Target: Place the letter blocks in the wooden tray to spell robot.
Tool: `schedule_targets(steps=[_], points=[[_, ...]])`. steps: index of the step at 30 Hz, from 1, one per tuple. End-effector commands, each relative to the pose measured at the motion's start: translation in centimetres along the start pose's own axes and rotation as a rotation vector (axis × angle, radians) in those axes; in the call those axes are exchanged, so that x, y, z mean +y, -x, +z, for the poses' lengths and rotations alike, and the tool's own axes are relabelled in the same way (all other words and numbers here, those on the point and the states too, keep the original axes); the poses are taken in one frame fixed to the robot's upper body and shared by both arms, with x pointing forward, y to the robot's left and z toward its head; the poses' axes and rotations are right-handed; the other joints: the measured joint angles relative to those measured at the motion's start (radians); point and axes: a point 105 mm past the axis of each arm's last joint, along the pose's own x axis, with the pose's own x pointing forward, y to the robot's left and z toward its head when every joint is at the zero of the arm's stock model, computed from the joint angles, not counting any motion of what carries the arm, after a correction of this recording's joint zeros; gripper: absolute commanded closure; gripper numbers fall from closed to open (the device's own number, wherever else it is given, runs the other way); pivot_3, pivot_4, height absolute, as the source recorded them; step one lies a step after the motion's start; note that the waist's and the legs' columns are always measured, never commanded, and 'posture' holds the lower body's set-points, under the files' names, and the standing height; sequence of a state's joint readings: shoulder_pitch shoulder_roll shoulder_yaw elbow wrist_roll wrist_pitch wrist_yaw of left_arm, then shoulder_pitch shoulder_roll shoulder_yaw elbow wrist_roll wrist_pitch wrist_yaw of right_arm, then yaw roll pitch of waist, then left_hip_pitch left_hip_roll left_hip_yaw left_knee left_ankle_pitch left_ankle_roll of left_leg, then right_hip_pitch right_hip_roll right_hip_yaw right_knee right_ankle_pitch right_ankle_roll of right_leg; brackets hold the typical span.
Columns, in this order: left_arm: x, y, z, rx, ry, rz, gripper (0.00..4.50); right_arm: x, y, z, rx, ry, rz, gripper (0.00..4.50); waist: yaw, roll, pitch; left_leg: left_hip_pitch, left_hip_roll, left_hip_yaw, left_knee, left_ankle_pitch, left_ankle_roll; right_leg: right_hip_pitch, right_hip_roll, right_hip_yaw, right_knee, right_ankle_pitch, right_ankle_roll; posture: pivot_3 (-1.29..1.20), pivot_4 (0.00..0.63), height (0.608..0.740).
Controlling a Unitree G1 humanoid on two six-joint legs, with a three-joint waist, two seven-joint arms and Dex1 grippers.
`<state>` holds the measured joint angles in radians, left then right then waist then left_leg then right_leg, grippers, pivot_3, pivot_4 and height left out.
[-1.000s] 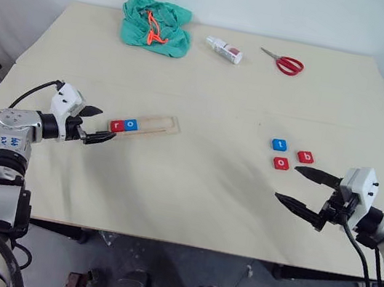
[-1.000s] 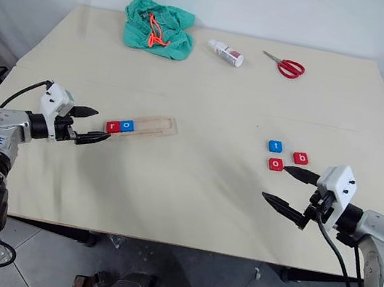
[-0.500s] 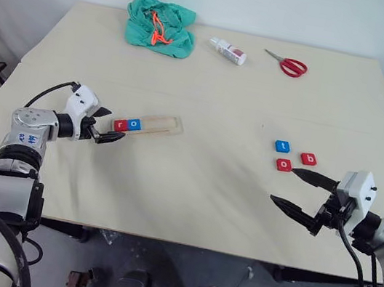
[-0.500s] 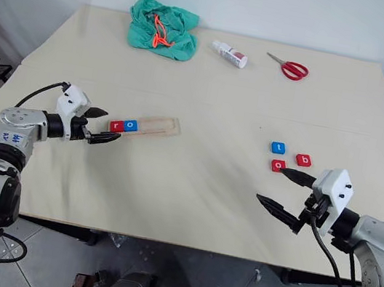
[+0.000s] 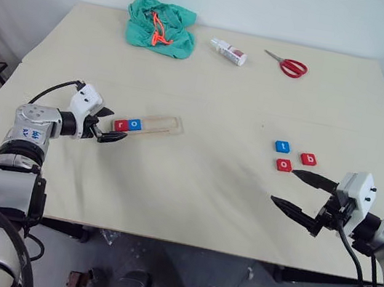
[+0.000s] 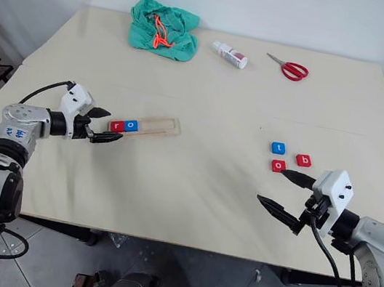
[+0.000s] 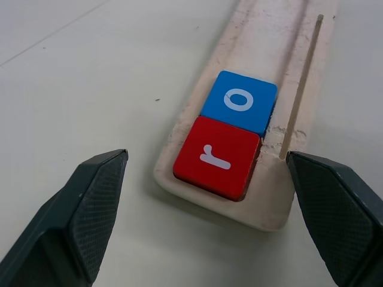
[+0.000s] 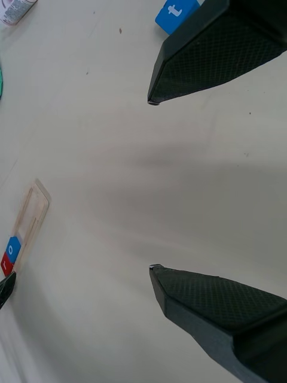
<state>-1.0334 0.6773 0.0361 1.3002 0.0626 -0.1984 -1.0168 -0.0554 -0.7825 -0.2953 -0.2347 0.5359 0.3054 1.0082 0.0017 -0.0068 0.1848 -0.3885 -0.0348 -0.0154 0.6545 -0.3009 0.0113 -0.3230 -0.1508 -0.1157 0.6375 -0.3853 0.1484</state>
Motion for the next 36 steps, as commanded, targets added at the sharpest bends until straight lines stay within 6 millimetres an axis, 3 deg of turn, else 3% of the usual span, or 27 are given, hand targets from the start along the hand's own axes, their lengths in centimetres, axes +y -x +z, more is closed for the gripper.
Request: schedule_targets(steps=[1, 21, 27, 33, 36], points=[[-1.0, 0.0, -2.1, 0.102, 0.018, -0.060, 0.00, -0.3, 0.6, 1.5, -0.023, 0.060, -0.020, 0.03, 0.000, 0.000, 0.000, 0.000, 0.000, 0.000, 0.000, 0.000, 0.000, 0.000, 0.000, 0.000, 0.000, 0.000, 0.000, 0.00, 0.150, 0.740], [-2.4, -0.7, -1.5, 0.094, 0.001, -0.180, 0.00, -0.4, 0.0, 1.7, -0.034, 0.064, -0.031, 0.03, 0.001, 0.000, 0.000, 0.000, 0.000, -0.001, 0.001, 0.000, 0.000, 0.000, 0.000, 0.000, 0.001, 0.000, 0.000, 0.00, 0.150, 0.740], [-1.4, -1.1, -1.3, 0.089, -0.026, -0.071, 0.00, -0.5, -0.2, 1.7, -0.041, 0.067, -0.032, 0.03, 0.007, 0.000, 0.000, 0.000, 0.000, -0.001, 0.002, 0.000, 0.000, 0.000, 0.000, 0.000, 0.002, 0.000, 0.000, 0.00, 0.150, 0.740], [-1.8, -1.3, -1.4, 0.093, -0.040, -0.095, 0.00, -0.6, -0.2, 1.8, -0.041, 0.071, -0.035, 0.03, 0.020, 0.000, 0.000, 0.000, 0.000, -0.001, 0.006, 0.000, 0.000, 0.001, 0.000, 0.001, 0.004, 0.000, 0.000, 0.00, 0.150, 0.740], [-1.9, -1.3, -1.4, 0.085, -0.010, -0.109, 0.56, -0.6, -0.2, 1.9, -0.041, 0.072, -0.038, 0.00, 0.020, 0.000, 0.000, 0.000, 0.000, -0.001, 0.006, 0.000, 0.000, 0.000, 0.000, 0.002, 0.004, 0.000, 0.000, 0.00, 0.150, 0.740]])
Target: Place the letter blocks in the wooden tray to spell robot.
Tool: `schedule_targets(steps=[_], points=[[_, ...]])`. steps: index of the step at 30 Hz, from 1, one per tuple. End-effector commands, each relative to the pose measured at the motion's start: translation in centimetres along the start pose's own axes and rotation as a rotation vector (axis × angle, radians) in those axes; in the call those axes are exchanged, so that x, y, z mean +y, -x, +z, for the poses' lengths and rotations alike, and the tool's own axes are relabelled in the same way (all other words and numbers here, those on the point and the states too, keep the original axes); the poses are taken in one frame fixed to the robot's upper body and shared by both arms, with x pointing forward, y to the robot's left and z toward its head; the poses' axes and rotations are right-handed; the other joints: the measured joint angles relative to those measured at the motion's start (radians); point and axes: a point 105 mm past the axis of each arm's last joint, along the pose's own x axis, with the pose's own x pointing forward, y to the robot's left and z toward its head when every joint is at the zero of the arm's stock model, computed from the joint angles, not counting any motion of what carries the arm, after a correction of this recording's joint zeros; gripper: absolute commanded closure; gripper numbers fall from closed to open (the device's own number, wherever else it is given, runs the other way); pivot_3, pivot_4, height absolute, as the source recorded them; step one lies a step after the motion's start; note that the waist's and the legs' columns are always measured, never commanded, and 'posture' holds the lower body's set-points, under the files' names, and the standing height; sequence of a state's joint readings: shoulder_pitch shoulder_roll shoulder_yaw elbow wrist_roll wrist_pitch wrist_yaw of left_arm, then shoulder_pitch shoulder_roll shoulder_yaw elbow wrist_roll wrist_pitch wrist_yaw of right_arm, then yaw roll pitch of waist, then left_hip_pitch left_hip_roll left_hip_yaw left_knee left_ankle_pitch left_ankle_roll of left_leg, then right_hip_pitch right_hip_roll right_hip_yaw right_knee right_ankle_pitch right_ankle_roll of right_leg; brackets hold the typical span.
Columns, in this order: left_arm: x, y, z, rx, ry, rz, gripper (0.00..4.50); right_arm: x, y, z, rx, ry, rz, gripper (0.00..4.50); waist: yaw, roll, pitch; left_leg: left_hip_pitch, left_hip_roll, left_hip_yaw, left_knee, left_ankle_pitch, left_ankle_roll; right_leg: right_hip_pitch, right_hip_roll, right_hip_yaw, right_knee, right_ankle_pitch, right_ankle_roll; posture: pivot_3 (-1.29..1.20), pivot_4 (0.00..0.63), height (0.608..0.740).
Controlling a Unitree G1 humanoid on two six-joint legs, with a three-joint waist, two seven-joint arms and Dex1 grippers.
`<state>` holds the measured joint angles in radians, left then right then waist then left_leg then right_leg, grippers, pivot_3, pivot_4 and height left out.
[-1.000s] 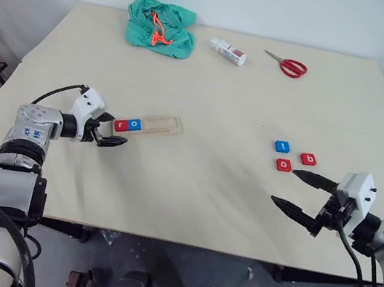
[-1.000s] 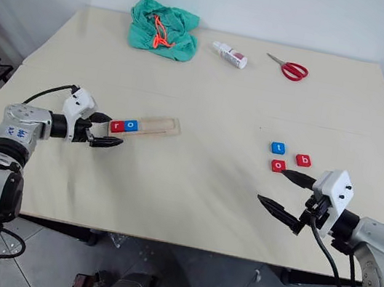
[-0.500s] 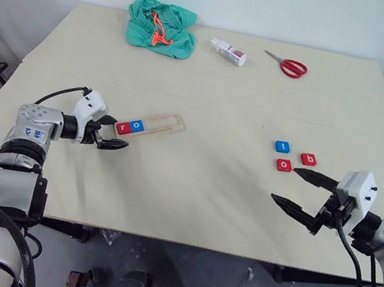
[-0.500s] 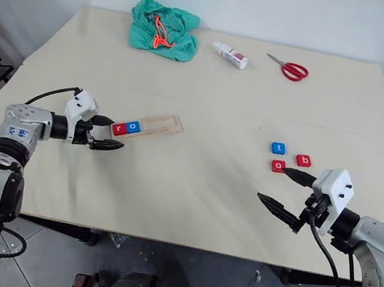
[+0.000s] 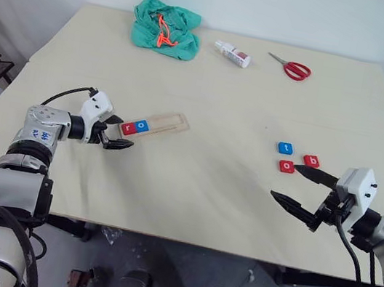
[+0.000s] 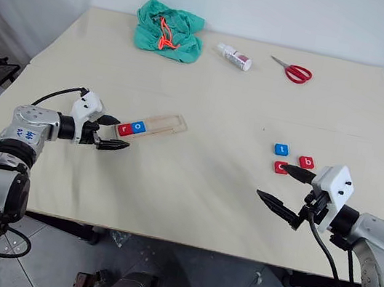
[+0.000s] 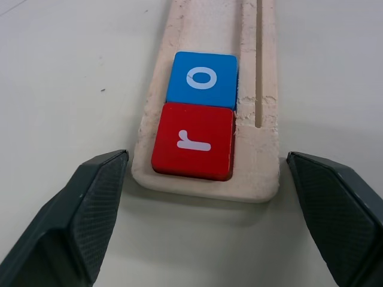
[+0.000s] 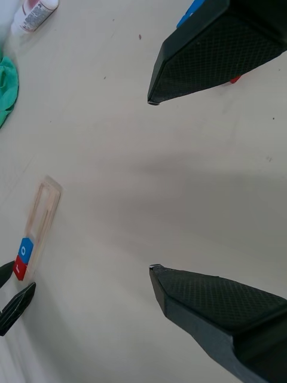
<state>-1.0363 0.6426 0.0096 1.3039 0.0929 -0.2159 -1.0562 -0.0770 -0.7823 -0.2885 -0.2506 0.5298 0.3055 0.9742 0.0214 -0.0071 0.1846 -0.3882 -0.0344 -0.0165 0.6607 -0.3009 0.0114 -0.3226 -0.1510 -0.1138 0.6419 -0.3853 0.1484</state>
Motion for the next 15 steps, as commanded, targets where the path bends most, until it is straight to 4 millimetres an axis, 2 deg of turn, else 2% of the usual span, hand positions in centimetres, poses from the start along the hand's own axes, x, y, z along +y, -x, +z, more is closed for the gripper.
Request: schedule_targets(steps=[1, 8, 12, 15], points=[[-0.4, -0.1, -1.2, 0.057, 0.021, -0.018, 0.83, -0.4, 0.2, 1.1, -0.029, 0.043, -0.017, 0.00, 0.000, 0.000, 0.000, 0.000, 0.000, 0.000, 0.000, 0.000, 0.000, 0.000, 0.000, 0.000, 0.000, 0.000, 0.000, 0.00, 0.150, 0.740], [-0.2, 0.2, -0.1, 0.006, -0.007, -0.027, 0.83, -0.5, 0.1, 1.1, -0.031, 0.042, -0.017, 0.00, 0.000, 0.000, 0.000, 0.000, 0.000, 0.000, 0.000, 0.000, 0.000, 0.000, 0.000, 0.000, 0.001, 0.000, 0.000, 0.00, 0.150, 0.740], [-1.5, -0.1, 1.3, -0.079, -0.063, -0.125, 0.83, -0.6, 0.1, 1.0, -0.028, 0.041, -0.012, 0.00, 0.000, 0.000, 0.000, -0.001, 0.000, 0.000, 0.000, 0.000, 0.000, -0.001, 0.000, 0.000, 0.001, 0.000, 0.000, 0.00, 0.150, 0.740], [-3.6, -1.2, 2.5, -0.165, -0.123, -0.241, 0.83, -0.6, 0.1, 0.8, -0.013, 0.037, 0.013, 0.00, 0.002, 0.000, 0.000, -0.002, 0.000, 0.000, 0.000, 0.000, 0.000, -0.001, 0.000, 0.000, 0.000, 0.000, 0.000, 0.00, 0.150, 0.740]])
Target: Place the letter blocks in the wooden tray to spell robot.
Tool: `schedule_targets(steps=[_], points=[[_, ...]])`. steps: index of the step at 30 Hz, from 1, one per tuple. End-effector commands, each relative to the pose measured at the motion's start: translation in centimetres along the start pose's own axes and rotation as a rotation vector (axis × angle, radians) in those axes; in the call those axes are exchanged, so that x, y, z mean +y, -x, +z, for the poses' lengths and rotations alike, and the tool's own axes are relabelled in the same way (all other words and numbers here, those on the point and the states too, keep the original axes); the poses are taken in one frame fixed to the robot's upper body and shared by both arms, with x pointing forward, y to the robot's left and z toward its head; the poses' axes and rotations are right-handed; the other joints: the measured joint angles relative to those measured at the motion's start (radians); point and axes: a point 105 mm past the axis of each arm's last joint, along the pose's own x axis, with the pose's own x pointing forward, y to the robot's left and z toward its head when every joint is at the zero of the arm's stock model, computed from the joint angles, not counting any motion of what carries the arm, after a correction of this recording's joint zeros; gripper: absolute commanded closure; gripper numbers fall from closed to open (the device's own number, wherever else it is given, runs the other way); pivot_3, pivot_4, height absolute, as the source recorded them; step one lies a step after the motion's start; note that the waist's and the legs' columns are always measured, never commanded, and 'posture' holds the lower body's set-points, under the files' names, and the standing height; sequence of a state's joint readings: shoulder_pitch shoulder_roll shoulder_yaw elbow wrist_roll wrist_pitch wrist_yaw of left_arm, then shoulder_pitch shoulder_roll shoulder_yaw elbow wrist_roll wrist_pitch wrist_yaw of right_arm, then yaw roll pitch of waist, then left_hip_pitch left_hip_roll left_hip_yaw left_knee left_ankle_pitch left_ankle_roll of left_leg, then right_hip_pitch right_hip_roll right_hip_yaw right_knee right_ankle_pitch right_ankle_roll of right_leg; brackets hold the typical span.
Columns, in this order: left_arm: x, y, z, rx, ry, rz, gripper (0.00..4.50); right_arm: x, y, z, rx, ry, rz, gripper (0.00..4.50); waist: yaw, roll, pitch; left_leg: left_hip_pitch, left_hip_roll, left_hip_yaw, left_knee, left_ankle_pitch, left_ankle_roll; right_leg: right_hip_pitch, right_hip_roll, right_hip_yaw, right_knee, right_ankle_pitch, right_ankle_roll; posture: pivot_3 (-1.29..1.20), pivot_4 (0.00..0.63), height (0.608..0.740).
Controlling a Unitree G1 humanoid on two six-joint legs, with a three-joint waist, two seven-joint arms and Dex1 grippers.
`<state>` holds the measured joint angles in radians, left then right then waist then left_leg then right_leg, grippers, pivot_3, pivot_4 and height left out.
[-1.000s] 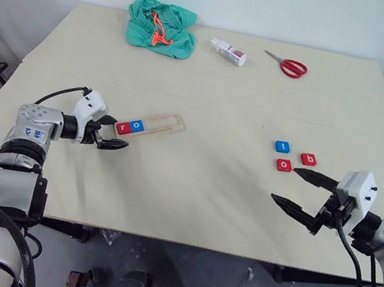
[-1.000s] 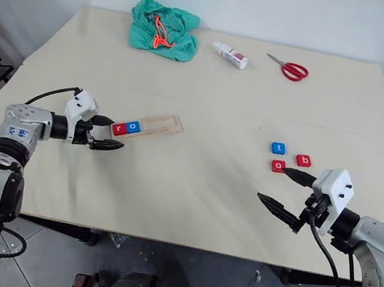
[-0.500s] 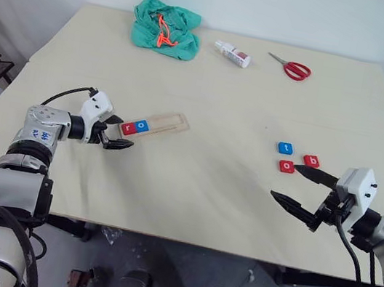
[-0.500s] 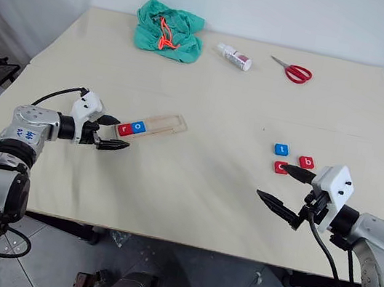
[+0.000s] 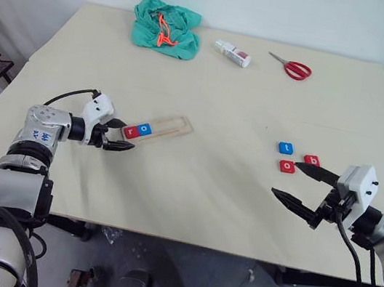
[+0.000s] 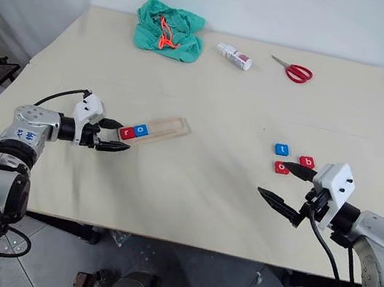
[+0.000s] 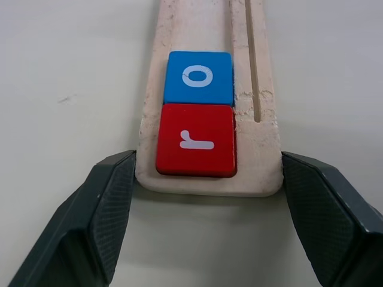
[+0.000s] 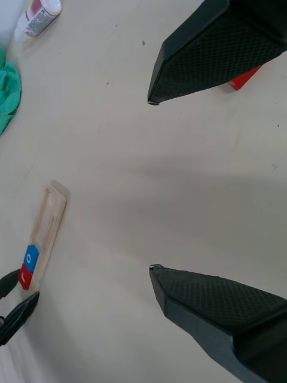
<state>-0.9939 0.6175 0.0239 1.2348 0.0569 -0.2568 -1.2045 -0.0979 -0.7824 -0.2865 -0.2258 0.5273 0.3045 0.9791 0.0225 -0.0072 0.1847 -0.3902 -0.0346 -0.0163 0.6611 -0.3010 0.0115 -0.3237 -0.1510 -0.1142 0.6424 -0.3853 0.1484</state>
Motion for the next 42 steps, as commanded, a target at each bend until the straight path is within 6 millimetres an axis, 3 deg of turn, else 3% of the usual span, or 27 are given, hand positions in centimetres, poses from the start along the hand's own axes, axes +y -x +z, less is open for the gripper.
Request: schedule_targets(steps=[1, 9, 13, 21, 28, 42], points=[[-1.7, -1.3, 1.8, -0.106, -0.085, -0.103, 0.83, -0.1, 0.2, 0.6, -0.002, 0.041, 0.029, 0.00, 0.001, 0.000, 0.000, -0.001, 0.000, 0.000, 0.000, 0.000, 0.000, 0.000, 0.000, 0.000, 0.000, 0.000, 0.000, 0.00, 0.150, 0.740], [-5.6, -3.6, 3.0, -0.168, -0.108, -0.218, 0.83, -0.3, 0.3, 0.2, 0.034, 0.049, 0.081, 0.00, -0.003, 0.000, 0.000, -0.001, 0.001, -0.001, 0.001, 0.000, 0.000, 0.000, 0.001, 0.000, -0.001, 0.000, 0.000, 0.00, 0.150, 0.740], [-8.9, -5.0, 4.1, -0.190, -0.131, -0.283, 0.83, 0.1, 0.5, -0.4, 0.065, 0.055, 0.137, 0.00, -0.002, 0.000, 0.000, -0.001, 0.001, -0.001, 0.001, 0.000, 0.000, 0.000, 0.001, 0.002, -0.003, 0.000, 0.000, 0.00, 0.150, 0.740], [-12.4, -6.3, 6.0, -0.227, -0.185, -0.328, 0.83, 1.1, 1.3, -1.9, 0.129, 0.069, 0.242, 0.00, 0.003, 0.000, 0.000, -0.002, 0.001, -0.001, 0.001, 0.000, 0.002, 0.002, 0.001, 0.004, -0.008, 0.000, 0.000, 0.00, 0.150, 0.740], [-15.2, -6.6, 6.4, -0.233, -0.236, -0.393, 0.83, 0.8, 2.0, -2.3, 0.146, 0.067, 0.238, 0.00, 0.003, 0.000, 0.000, -0.002, 0.001, -0.001, 0.000, 0.000, 0.002, 0.003, 0.002, 0.004, -0.013, 0.000, 0.000, 0.00, 0.150, 0.740], [-15.4, -6.6, 4.0, -0.151, -0.192, -0.382, 0.83, 0.6, 2.3, -2.4, 0.154, 0.062, 0.206, 0.00, 0.004, 0.000, 0.000, -0.002, 0.001, -0.001, 0.000, 0.000, 0.002, 0.003, 0.002, 0.005, -0.015, 0.000, 0.000, 0.00, 0.150, 0.740]])
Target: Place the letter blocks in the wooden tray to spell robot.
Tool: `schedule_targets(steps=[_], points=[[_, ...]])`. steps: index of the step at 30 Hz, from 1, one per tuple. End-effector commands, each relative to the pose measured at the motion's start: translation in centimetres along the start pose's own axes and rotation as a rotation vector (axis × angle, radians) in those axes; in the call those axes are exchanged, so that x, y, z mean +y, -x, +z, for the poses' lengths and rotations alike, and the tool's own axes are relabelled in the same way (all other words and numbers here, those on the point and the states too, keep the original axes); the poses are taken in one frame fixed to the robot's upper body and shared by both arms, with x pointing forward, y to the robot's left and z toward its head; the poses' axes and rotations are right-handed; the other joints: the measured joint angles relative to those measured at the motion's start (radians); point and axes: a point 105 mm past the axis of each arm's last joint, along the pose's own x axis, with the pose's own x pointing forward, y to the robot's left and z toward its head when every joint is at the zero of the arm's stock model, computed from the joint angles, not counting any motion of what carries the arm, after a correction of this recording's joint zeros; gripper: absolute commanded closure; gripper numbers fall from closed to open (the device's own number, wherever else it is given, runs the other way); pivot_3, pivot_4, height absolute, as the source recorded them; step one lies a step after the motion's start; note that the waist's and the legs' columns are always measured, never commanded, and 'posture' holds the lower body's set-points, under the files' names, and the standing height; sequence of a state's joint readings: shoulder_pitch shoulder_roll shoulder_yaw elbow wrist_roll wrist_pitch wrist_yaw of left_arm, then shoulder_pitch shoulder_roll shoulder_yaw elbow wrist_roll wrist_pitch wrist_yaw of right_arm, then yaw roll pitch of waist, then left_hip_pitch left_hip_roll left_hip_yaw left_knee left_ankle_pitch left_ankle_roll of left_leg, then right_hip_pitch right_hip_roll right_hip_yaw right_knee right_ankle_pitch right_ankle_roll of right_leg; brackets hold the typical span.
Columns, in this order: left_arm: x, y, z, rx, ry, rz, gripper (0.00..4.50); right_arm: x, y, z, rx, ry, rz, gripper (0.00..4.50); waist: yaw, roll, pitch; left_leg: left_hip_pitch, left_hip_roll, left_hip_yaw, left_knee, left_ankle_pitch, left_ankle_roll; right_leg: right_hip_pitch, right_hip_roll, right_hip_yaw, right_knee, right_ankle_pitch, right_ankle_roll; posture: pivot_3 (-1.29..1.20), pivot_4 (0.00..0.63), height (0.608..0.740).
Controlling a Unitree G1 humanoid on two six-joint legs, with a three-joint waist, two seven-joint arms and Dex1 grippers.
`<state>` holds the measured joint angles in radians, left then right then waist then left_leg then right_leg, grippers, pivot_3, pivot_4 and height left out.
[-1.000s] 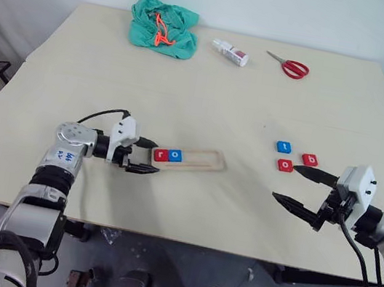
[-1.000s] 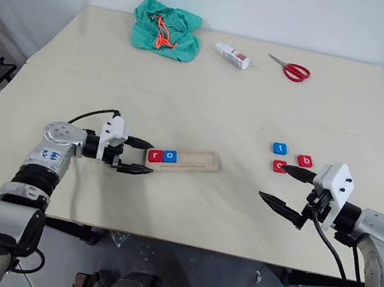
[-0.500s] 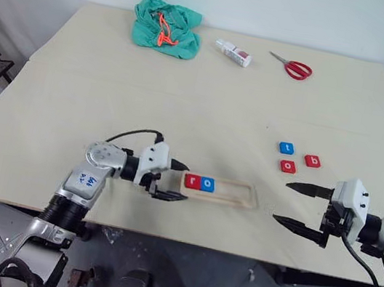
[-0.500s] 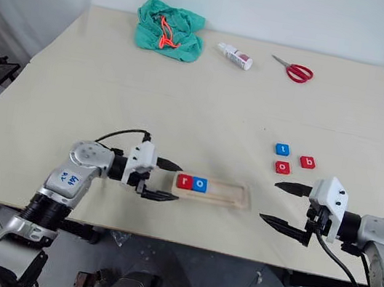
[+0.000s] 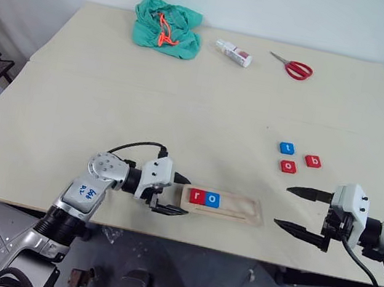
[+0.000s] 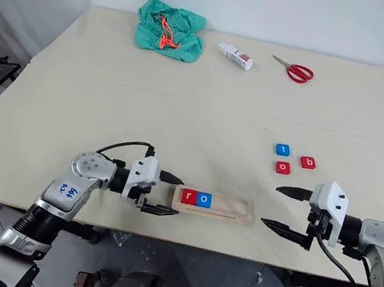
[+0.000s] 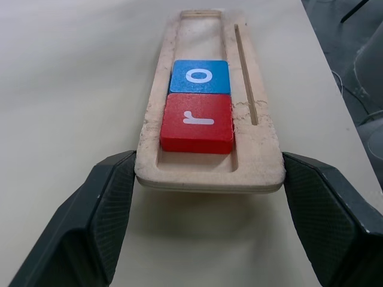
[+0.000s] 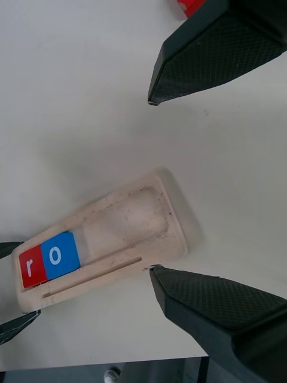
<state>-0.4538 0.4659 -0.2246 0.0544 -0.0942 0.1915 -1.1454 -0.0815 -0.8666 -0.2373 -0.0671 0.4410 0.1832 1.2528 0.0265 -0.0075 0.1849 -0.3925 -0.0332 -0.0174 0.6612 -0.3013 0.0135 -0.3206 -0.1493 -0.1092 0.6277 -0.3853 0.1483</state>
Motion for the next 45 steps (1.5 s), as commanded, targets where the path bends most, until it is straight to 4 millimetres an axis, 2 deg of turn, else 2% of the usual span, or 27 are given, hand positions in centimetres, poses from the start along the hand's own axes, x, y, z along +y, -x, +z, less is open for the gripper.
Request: schedule_targets(steps=[1, 7, 21, 24, 30, 34, 41, 45], points=[[-0.4, -0.2, 0.1, -0.010, -0.019, -0.013, 0.83, -0.4, 0.8, 0.8, 0.000, 0.032, -0.025, 0.00, 0.000, 0.000, 0.000, 0.000, 0.000, 0.000, 0.000, 0.000, 0.000, 0.000, 0.000, 0.000, 0.000, 0.000, 0.000, 0.00, 0.150, 0.740], [-0.4, -0.2, -0.8, 0.015, -0.012, -0.019, 0.83, -0.5, 0.9, 0.9, 0.002, 0.036, -0.029, 0.00, 0.000, 0.000, 0.000, 0.000, 0.000, 0.000, 0.000, 0.000, 0.000, 0.000, 0.000, 0.000, 0.000, 0.000, 0.000, 0.00, 0.150, 0.740], [0.3, -0.3, -1.3, 0.042, -0.046, -0.025, 0.83, -0.8, 1.0, 1.0, 0.005, 0.046, -0.040, 0.00, 0.000, 0.000, 0.000, 0.000, 0.000, 0.000, 0.000, 0.000, 0.000, 0.000, 0.000, 0.000, 0.000, 0.000, 0.000, 0.00, 0.150, 0.740], [0.8, -0.2, -1.4, 0.055, -0.050, -0.004, 0.13, -0.9, 0.9, 1.1, 0.003, 0.050, -0.043, 0.00, 0.000, 0.000, 0.000, 0.000, 0.000, 0.000, 0.000, 0.000, 0.000, 0.001, 0.000, 0.000, 0.000, 0.000, 0.000, 0.00, 0.150, 0.740], [1.2, 0.2, -0.4, 0.014, -0.085, 0.000, 0.06, -1.0, 1.0, 1.4, -0.001, 0.055, -0.046, 0.00, 0.000, 0.000, 0.000, 0.000, 0.000, 0.000, 0.000, 0.000, 0.000, 0.001, 0.000, 0.000, 0.000, 0.000, 0.000, 0.00, 0.150, 0.740], [1.7, 2.6, 1.7, -0.111, -0.065, 0.005, 0.06, -1.3, 1.3, 2.0, -0.017, 0.051, -0.069, 0.00, -0.001, 0.000, 0.000, 0.000, 0.000, 0.000, 0.000, 0.000, 0.000, 0.000, 0.000, 0.000, 0.000, 0.000, 0.000, 0.00, 0.150, 0.740], [0.5, 4.8, 2.0, -0.172, -0.043, -0.064, 0.06, -1.4, 1.6, 2.2, -0.026, 0.033, -0.116, 0.00, -0.002, 0.000, 0.000, 0.000, 0.000, 0.000, 0.000, 0.000, 0.000, 0.000, 0.000, 0.000, 0.000, 0.000, 0.000, 0.00, 0.150, 0.740], [1.5, 4.3, 3.2, -0.283, -0.122, 0.000, 0.06, -1.9, 1.7, 2.0, -0.043, -0.027, -0.227, 0.00, 0.004, 0.000, 0.000, 0.000, 0.000, 0.000, 0.000, 0.000, 0.000, 0.000, 0.000, 0.000, 0.000, 0.000, 0.000, 0.00, 0.150, 0.740]])
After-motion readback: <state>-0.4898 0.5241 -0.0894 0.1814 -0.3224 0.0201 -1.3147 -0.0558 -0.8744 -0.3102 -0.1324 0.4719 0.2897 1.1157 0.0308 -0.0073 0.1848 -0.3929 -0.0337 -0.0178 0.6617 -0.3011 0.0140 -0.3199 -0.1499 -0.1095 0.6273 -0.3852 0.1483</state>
